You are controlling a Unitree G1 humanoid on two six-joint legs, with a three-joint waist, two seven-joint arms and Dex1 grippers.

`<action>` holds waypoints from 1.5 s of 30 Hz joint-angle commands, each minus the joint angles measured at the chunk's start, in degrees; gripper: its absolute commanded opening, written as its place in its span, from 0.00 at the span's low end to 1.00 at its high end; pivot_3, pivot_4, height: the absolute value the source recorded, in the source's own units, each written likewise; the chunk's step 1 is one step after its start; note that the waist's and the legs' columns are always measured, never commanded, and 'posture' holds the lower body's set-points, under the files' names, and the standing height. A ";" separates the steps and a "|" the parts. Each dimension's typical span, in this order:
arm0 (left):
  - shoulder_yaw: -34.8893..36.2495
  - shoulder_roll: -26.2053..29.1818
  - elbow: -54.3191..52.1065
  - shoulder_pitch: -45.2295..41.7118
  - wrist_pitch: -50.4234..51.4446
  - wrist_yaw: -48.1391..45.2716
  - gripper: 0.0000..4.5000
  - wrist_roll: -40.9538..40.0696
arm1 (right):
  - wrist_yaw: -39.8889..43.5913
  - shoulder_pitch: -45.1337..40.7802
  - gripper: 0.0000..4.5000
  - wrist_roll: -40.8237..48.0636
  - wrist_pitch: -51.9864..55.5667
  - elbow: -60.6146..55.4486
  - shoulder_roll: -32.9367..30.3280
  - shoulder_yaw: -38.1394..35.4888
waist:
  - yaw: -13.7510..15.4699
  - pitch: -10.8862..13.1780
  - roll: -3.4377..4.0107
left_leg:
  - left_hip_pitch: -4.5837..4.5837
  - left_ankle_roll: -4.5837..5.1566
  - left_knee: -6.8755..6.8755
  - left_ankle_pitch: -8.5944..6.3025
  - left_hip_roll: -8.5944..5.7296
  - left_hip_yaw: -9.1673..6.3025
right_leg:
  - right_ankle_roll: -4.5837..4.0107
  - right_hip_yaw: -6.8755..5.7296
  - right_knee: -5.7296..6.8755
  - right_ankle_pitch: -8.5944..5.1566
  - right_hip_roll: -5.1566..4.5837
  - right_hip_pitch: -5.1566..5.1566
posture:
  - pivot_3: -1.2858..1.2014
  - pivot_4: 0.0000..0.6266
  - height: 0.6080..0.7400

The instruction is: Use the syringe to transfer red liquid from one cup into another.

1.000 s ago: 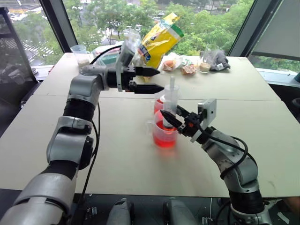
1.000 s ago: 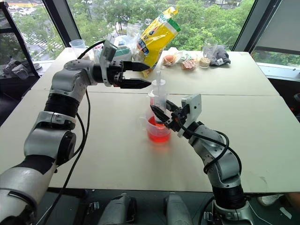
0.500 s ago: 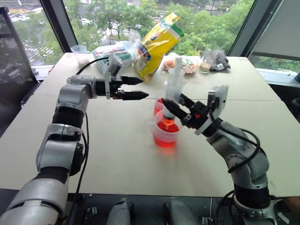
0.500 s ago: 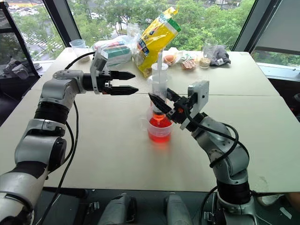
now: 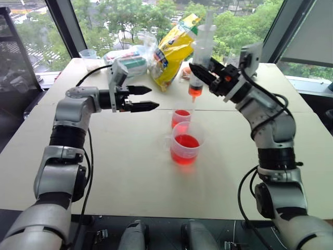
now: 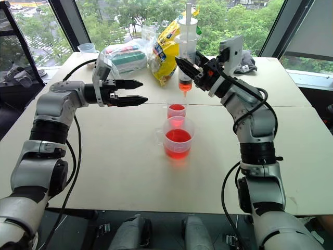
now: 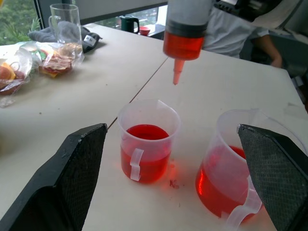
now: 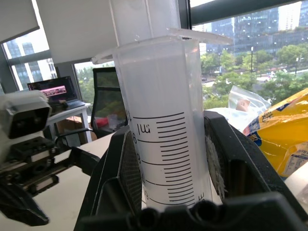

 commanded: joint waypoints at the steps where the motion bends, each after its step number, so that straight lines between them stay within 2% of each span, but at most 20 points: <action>1: 2.09 0.17 -3.86 -1.43 0.94 1.58 0.99 -2.28 | 2.46 -2.12 0.33 -3.06 -7.91 8.12 1.86 0.20 | 0.08 0.00 0.00 | 0.00 0.00 0.00 0.00 0.00 0.01 | 0.00 0.00 0.00 0.00 -0.01 0.00 | 0.52 0.24 1.00; 7: 2.35 -2.32 -0.77 -7.29 -0.90 2.54 0.99 -3.41 | 4.11 -1.90 0.33 -4.49 -11.17 13.21 4.18 -0.08 | 0.12 0.01 0.02 | -0.01 -0.01 0.01 0.01 -0.01 0.04 | 0.01 0.00 0.00 0.00 -0.05 0.00 | 0.52 0.24 1.00; 19: 1.23 -10.69 21.13 -23.14 -14.11 -0.99 0.99 -0.11 | 4.51 -1.34 0.33 -6.16 -11.94 14.13 5.16 0.10 | -0.23 0.03 0.04 | 0.01 -0.03 -0.03 0.02 0.00 0.07 | 0.01 -0.01 0.01 0.00 0.00 -0.03 | 0.52 0.24 1.00; 29: 0.78 -13.42 31.73 -27.59 -19.49 -3.96 0.99 3.86 | 4.98 -1.55 0.33 -7.17 -12.29 14.54 5.19 0.19 | -0.15 0.03 0.05 | -0.01 -0.03 -0.03 0.02 0.00 0.08 | 0.01 0.00 -0.01 0.00 0.00 -0.04 | 0.52 0.24 1.00; 35: 2.16 -15.19 36.12 -29.83 -21.09 -1.93 0.99 4.80 | 5.23 -1.22 0.33 -7.71 -12.41 14.28 5.34 0.50 | -0.10 0.03 0.05 | -0.02 -0.03 -0.03 0.02 0.00 0.07 | 0.01 0.00 -0.03 0.00 0.00 -0.04 | 0.52 0.24 1.00; 36: 2.34 -15.33 36.56 -30.03 -21.31 -1.69 0.87 4.89 | 5.25 -1.11 0.33 -7.79 -12.40 14.16 5.36 0.52 | -0.11 0.03 0.05 | -0.02 -0.03 -0.03 0.02 0.00 0.07 | 0.01 0.00 -0.04 0.00 0.00 -0.04 | 0.52 0.24 1.00; 39: 2.69 -15.79 38.08 -30.49 -21.99 -0.95 0.61 5.35 | 5.31 -0.64 0.33 -8.08 -12.38 13.87 5.52 0.66 | -0.22 0.03 0.05 | -0.02 -0.03 -0.03 0.02 0.00 0.06 | 0.01 0.00 -0.03 0.00 0.01 -0.04 | 0.52 0.24 1.00; 44: 2.85 -16.24 39.04 -30.24 -23.06 -0.87 0.02 6.69 | 5.36 -0.02 0.33 -8.28 -12.14 12.86 5.58 0.73 | -0.18 0.03 0.05 | -0.02 -0.03 -0.04 0.02 0.00 0.06 | 0.01 0.00 -0.02 0.00 0.01 -0.05 | 0.52 0.24 1.00; 45: 2.76 -16.31 39.12 -30.07 -23.34 -0.87 0.02 7.00 | 5.36 0.05 0.33 -8.31 -12.11 12.66 5.57 0.74 | -0.17 0.03 0.05 | -0.02 -0.03 -0.04 0.02 0.00 0.06 | 0.01 0.00 -0.03 0.00 0.01 -0.05 | 0.52 0.24 1.00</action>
